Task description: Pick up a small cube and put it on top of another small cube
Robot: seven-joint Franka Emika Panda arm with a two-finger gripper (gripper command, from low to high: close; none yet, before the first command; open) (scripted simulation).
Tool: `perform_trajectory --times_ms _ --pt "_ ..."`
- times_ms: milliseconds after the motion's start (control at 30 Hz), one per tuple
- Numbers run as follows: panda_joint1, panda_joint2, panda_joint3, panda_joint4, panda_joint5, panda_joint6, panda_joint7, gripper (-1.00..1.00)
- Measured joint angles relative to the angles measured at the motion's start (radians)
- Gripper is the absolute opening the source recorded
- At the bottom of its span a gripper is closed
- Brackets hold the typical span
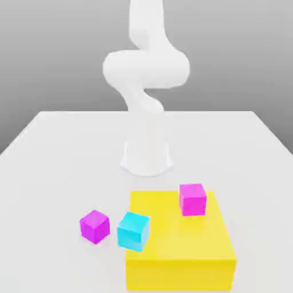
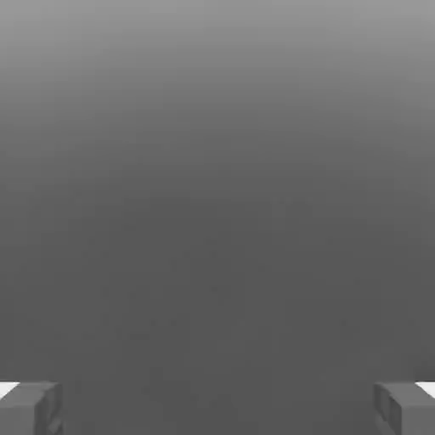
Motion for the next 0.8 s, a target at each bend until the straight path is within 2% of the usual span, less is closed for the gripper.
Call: perform_trajectory --times_ms 467,800 --pt "-0.164 0.514 -0.055 0.109 -0.029 0.089 0.230 0.00" --pt "-0.272 0.877 -0.115 0.187 0.023 0.153 0.343 0.00"
